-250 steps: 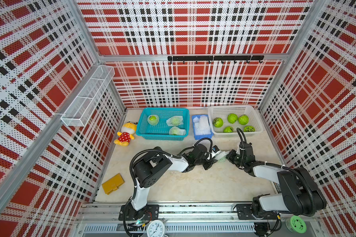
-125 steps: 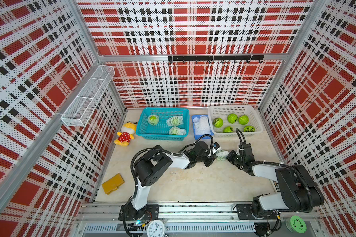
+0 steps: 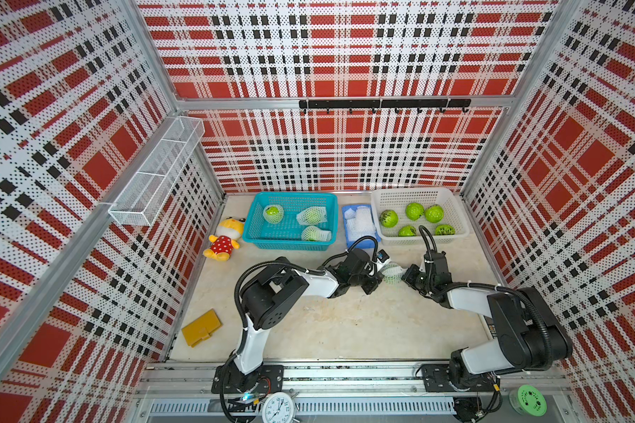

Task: Sleeve custard apples in foam nets
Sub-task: Put on the foam net on the custard apple.

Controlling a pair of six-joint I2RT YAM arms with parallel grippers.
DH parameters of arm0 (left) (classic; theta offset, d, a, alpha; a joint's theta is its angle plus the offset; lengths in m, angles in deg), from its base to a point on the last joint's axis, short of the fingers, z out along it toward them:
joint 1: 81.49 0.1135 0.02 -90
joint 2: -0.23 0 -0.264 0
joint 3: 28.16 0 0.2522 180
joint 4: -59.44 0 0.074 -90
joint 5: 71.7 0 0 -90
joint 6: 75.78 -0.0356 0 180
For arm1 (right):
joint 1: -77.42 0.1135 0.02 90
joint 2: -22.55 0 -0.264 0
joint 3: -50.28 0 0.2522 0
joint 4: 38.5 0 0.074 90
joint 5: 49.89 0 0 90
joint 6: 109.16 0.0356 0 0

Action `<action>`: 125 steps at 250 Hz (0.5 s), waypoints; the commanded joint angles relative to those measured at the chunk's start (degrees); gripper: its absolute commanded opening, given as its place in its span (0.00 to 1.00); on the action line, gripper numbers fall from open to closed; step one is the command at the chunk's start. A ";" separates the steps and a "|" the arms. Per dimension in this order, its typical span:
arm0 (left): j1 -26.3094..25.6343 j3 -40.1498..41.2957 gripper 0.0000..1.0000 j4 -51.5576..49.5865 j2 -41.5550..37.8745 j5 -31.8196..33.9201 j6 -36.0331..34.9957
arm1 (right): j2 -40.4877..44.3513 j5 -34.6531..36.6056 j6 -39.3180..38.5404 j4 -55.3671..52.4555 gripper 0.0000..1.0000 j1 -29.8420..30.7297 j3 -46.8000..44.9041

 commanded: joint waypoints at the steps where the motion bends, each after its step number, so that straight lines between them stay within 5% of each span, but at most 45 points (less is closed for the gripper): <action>1: 1.00 -1.19 0.00 -2.83 2.05 0.82 2.15 | -1.47 -0.05 -1.00 1.20 0.00 0.32 1.74; 125: 2.21 -5.47 0.00 -7.97 5.16 2.68 3.65 | -6.91 0.79 -1.53 2.87 0.00 0.32 3.19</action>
